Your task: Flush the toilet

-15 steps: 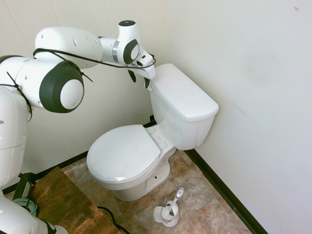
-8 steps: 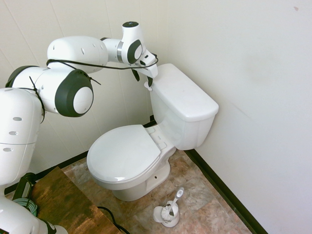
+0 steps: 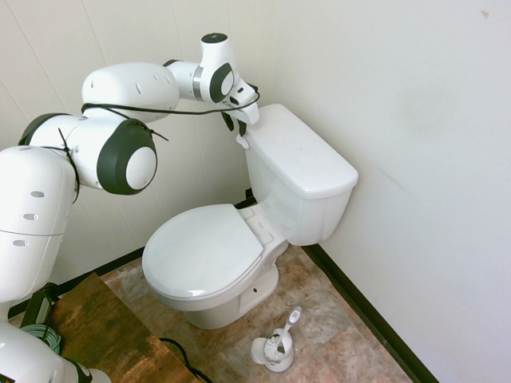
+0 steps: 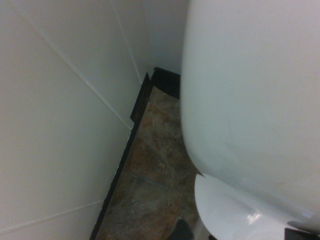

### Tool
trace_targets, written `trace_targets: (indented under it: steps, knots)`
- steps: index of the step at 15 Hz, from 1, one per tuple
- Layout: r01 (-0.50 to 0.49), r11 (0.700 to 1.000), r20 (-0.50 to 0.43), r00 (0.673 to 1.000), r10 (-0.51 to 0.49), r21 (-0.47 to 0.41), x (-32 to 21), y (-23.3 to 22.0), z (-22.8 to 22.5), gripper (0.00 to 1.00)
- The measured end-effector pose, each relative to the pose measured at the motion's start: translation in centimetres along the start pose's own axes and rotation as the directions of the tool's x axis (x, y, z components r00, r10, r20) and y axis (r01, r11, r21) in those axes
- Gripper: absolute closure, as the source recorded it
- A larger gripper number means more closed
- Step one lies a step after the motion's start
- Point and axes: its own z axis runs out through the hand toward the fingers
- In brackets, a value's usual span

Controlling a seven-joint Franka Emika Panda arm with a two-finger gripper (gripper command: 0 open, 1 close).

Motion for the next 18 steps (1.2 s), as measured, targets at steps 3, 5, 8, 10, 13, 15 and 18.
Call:
trace_targets:
  steps: [3, 5, 8, 10, 13, 15, 18]
  knots:
    - [-0.013, 1.000, -0.004, 1.000, 0.013, 0.002, 0.2, -0.1, 0.1, 1.00]
    - [-0.023, 1.000, -0.004, 1.000, 0.023, 0.004, 0.4, -0.1, 0.3, 1.00]
    - [-0.033, 0.999, -0.005, 0.999, 0.033, 0.006, 0.6, -0.1, 0.6, 1.00]
    - [-0.038, 0.999, -0.004, 0.999, 0.038, 0.008, 0.6, -0.1, 1.1, 1.00]
    - [-0.048, 0.999, 0.007, 0.999, 0.048, 0.007, 0.6, -0.1, 2.3, 1.00]
    - [-0.056, 0.998, 0.014, 0.998, 0.056, 0.005, 0.6, 0.0, 3.0, 1.00]
    - [-0.071, 0.997, 0.025, 0.997, 0.071, 0.003, 0.8, 0.2, 3.9, 1.00]
